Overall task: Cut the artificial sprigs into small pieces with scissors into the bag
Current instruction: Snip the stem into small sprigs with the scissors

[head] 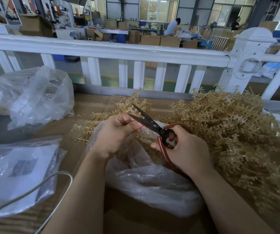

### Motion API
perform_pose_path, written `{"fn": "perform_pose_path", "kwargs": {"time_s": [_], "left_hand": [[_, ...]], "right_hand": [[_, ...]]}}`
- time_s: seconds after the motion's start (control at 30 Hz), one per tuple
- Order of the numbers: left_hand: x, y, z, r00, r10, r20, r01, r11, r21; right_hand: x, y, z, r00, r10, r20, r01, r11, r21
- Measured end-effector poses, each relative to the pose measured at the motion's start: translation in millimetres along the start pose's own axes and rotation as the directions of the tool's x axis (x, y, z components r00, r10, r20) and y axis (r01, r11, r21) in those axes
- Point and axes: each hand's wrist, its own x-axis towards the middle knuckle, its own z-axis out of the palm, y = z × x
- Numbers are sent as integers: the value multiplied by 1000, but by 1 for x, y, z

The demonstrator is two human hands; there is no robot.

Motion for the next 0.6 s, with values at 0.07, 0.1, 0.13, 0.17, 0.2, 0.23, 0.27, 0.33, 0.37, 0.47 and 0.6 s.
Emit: {"fn": "perform_pose_path", "kwargs": {"time_s": [0.07,0.1,0.13,0.17,0.2,0.23,0.27,0.33,0.37,0.47,0.6], "left_hand": [[0,0,-1,1000,-10,16,10,1000,16],[-1,1,-1,999,-8,36,8,1000,14],[-1,2,0,998,-6,56,6,1000,8],[-1,3,1,997,-2,74,1,1000,13],[-2,4,1,996,7,89,-9,1000,24],[-2,4,2,995,18,99,-22,999,44],[-2,4,2,994,26,106,-33,998,59],[-2,4,3,992,29,120,-35,998,50],[-3,4,3,992,28,126,-32,999,33],[-3,6,3,989,28,142,-28,1000,-4],[-2,1,3,992,6,129,-1,999,-33]], "right_hand": [[1,0,1,1000,-6,4,6,1000,-12],[1,0,1,1000,-9,0,9,1000,-19],[1,0,1,1000,-12,-4,12,1000,-26],[1,0,1,1000,-14,-5,14,999,-33],[1,-1,2,1000,-17,-4,16,999,-38],[2,-1,2,1000,-19,-4,19,999,-43],[2,-1,1,1000,-20,-4,19,999,-48],[2,-1,1,1000,-18,-9,17,999,-52],[2,-1,1,1000,-19,-12,18,999,-50],[1,0,2,1000,-16,-14,15,999,-30],[0,1,3,1000,-2,-12,2,1000,1]]}}
